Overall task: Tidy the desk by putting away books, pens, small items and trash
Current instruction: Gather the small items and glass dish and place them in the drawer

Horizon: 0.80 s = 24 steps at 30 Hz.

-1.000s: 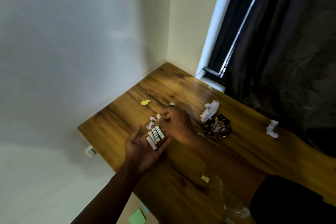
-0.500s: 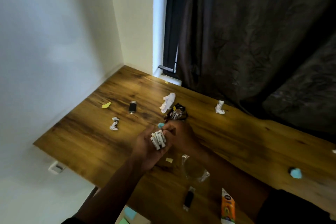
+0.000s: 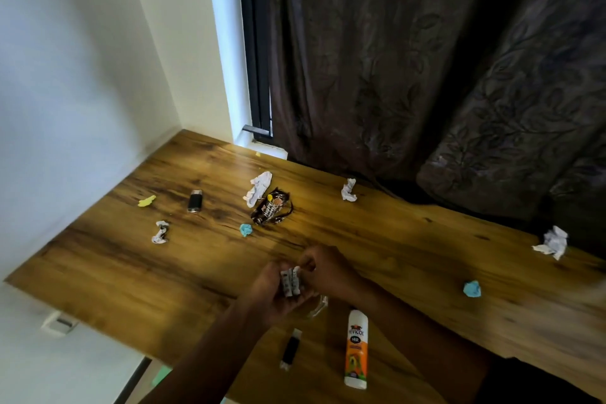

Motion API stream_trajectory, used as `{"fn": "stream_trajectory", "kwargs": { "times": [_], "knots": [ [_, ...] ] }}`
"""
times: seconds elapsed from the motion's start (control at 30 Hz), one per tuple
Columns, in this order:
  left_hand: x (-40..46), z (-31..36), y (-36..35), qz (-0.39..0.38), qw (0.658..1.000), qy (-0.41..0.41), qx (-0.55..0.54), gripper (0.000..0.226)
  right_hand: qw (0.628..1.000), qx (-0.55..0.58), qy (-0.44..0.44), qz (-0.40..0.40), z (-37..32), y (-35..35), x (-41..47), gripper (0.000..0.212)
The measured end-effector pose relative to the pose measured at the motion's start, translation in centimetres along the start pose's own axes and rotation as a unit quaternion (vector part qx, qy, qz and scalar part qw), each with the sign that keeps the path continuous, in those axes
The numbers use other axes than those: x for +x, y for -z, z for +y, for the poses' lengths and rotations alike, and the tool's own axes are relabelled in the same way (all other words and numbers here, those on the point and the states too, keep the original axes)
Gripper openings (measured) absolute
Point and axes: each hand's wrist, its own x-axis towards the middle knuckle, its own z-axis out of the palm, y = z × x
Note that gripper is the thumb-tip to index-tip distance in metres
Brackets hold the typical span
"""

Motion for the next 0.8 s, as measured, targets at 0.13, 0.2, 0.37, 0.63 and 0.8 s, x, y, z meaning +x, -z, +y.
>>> {"fn": "stream_trajectory", "kwargs": {
  "times": [0.13,0.2,0.37,0.63,0.8],
  "knots": [
    [-0.1,-0.6,-0.3,0.052,0.998,0.005,0.027,0.03,1.0,0.001,0.01,-0.03,0.8,-0.2,-0.4,0.024],
    [-0.7,-0.6,-0.8,0.063,0.997,0.018,0.039,0.033,0.999,0.001,0.017,-0.04,1.2,-0.3,-0.5,0.027],
    [-1.9,-1.1,-1.3,0.046,0.998,-0.008,0.044,0.019,0.998,-0.006,0.025,-0.05,1.9,-0.6,-0.6,0.02],
    [-3.4,-1.4,-2.8,0.066,0.995,-0.046,0.052,0.026,1.0,-0.015,0.025,-0.008,3.2,-1.5,-0.5,0.009],
    [-2.8,-1.7,-2.4,0.078,0.991,-0.069,0.085,0.022,0.998,-0.05,0.032,-0.015,3.0,-2.0,-0.7,0.019]
  ]
}}
